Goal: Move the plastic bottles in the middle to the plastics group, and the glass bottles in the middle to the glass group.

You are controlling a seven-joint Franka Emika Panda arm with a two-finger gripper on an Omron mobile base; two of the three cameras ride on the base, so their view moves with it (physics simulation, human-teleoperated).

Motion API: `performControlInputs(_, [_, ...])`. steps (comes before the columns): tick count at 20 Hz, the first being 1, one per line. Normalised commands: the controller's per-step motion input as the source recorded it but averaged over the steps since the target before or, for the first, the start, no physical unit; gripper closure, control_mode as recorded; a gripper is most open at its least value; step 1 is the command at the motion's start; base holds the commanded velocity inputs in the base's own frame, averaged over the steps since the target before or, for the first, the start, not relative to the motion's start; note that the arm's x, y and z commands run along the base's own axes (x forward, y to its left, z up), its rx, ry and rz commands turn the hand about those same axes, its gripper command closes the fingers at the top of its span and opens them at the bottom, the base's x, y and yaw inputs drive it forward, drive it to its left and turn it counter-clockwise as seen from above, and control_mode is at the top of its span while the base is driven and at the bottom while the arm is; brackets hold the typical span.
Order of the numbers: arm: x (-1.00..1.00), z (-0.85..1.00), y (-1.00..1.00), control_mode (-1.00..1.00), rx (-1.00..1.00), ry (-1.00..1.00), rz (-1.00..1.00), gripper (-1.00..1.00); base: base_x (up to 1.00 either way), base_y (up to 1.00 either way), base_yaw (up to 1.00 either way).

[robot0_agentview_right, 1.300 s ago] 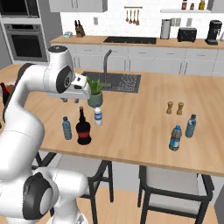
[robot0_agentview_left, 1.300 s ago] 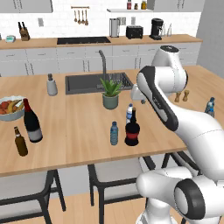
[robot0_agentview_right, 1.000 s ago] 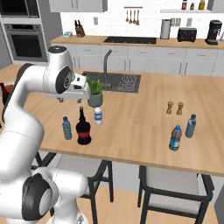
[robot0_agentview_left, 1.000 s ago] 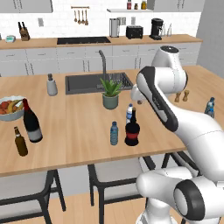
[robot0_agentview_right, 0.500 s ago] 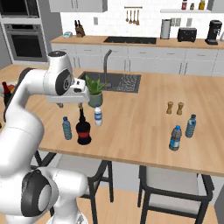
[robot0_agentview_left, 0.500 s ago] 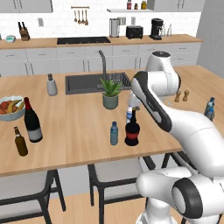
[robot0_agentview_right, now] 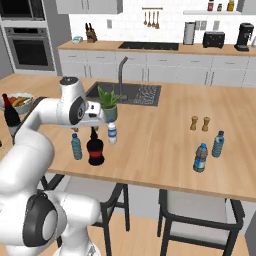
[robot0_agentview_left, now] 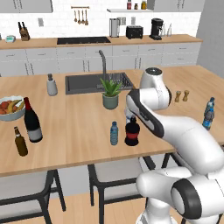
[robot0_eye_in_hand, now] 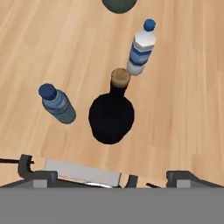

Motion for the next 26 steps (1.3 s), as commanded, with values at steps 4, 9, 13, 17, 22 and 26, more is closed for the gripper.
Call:
performControlInputs(4, [0.10, -0.47, 0.00, -1.00, 0.00, -0.11, 0.00, -1.00, 0.00, 0.00, 0.00])
performControlInputs(9, [0.04, -0.30, 0.01, -1.00, 0.00, -0.05, 0.00, -1.00, 0.00, 0.00, 0.00])
performControlInputs(13, [0.14, -0.09, 0.00, -1.00, 0.00, 0.00, 0.00, -1.00, 0.00, 0.00, 0.00])
performControlInputs(17, [0.19, -0.11, 0.00, -1.00, 0.00, 0.00, 0.00, -1.00, 0.00, 0.00, 0.00])
performControlInputs(22, [0.27, -0.06, 0.00, -1.00, 0.00, 0.00, 0.00, -1.00, 0.00, 0.00, 0.00])
performControlInputs(26, [0.14, -0.12, 0.00, -1.00, 0.00, 0.00, 0.00, -1.00, 0.00, 0.00, 0.00])
